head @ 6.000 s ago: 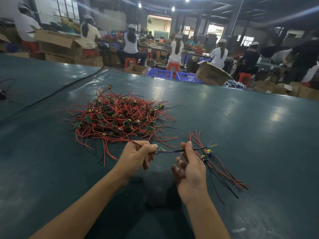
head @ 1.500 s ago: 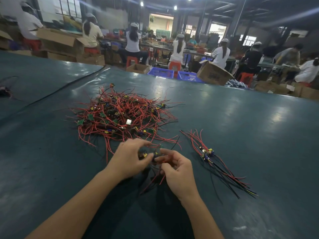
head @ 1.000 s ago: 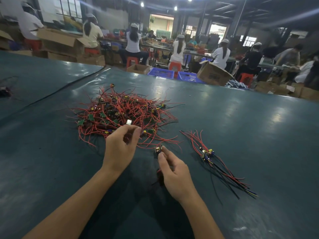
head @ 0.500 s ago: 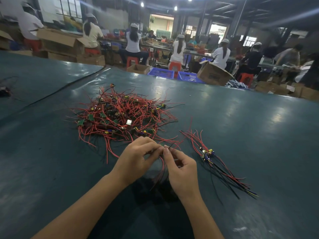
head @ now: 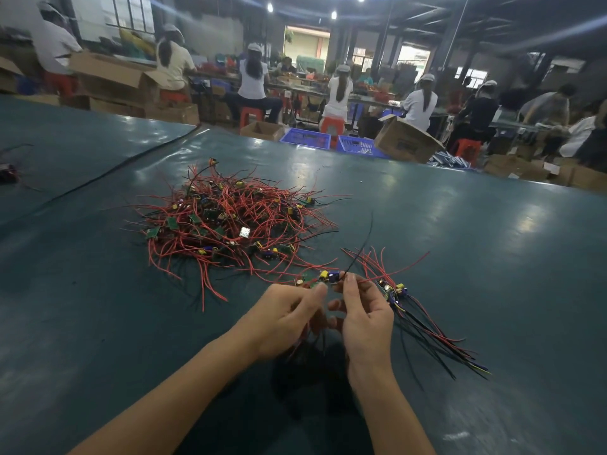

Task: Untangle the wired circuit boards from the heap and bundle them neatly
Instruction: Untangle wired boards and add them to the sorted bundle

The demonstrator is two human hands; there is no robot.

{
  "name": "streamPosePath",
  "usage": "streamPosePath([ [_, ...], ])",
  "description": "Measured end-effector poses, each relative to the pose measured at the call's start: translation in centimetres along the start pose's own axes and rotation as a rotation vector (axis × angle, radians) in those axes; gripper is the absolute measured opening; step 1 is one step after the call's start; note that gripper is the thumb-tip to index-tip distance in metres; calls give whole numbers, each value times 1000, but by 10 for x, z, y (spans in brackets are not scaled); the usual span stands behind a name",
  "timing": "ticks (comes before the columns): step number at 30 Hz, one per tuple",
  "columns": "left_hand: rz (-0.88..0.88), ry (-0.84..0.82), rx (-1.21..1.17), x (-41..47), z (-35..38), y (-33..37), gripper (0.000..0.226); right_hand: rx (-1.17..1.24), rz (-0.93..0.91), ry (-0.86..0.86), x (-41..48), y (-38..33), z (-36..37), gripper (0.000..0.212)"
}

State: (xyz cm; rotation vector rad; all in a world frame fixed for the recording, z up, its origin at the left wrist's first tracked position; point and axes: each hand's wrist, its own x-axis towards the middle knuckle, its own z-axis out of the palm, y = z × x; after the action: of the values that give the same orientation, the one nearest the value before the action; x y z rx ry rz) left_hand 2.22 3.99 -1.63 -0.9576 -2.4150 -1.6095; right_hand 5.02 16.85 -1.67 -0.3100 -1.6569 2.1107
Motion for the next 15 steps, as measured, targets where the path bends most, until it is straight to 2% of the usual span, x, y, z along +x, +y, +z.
streamPosePath([
  [2,-250,-51,-132,4,5,-1,85,31,10,5,0,-2,0,16],
  [5,-373,2,-251,5,7,0,61,63,53,20,1,-2,1,20],
  [9,-259,120,-432,7,5,0,45,86,115,-24,0,-3,2,31],
  [13,-117,233,-414,6,4,3,20,104,162,-82,0,-5,1,22],
  [15,-95,232,-383,5,4,4,17,94,179,-77,-1,-5,3,19],
])
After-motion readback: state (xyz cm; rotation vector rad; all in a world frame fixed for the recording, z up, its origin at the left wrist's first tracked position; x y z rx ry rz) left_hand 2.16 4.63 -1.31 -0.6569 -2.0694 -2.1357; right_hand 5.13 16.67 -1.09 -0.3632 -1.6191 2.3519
